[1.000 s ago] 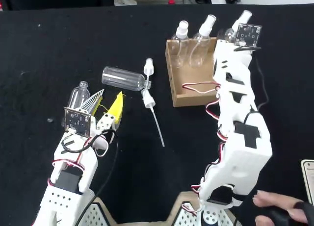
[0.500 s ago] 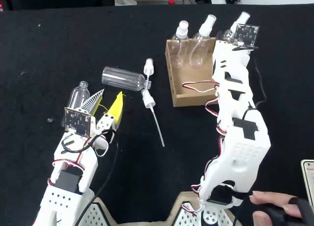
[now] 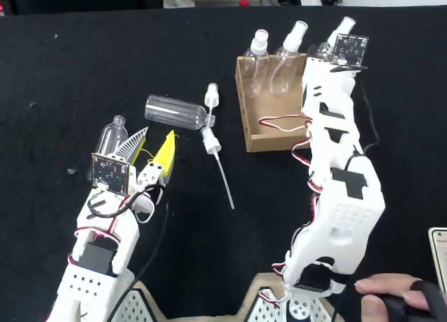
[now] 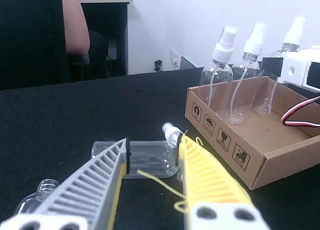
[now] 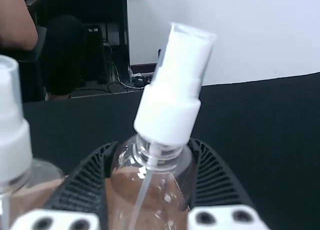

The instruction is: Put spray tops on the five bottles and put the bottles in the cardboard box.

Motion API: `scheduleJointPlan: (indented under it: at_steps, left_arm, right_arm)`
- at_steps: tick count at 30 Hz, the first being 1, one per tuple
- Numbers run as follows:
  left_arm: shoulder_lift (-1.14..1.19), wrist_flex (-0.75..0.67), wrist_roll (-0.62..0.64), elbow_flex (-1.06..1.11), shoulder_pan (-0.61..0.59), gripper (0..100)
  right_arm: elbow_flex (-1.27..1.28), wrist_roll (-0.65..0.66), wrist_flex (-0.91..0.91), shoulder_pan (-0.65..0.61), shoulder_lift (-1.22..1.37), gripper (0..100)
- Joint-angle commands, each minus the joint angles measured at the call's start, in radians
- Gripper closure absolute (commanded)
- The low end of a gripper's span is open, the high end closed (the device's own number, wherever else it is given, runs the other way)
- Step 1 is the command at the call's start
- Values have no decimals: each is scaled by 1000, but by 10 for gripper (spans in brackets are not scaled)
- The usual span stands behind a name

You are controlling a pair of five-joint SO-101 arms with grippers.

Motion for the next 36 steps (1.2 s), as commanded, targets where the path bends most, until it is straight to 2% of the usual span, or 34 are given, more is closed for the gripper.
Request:
scheduleJointPlan:
  at_steps: [1, 33, 36]
  left_arm:
    - [-9, -15, -6, 22, 12, 834]
    - [-9, -15, -6, 22, 12, 834]
    - [-9, -15, -6, 22, 12, 834]
  right_arm:
    - [-67, -6, -31, -20, -18, 938]
    - [-173, 0, -23, -15, 94, 934]
    - [-188, 0, 26, -15, 94, 933]
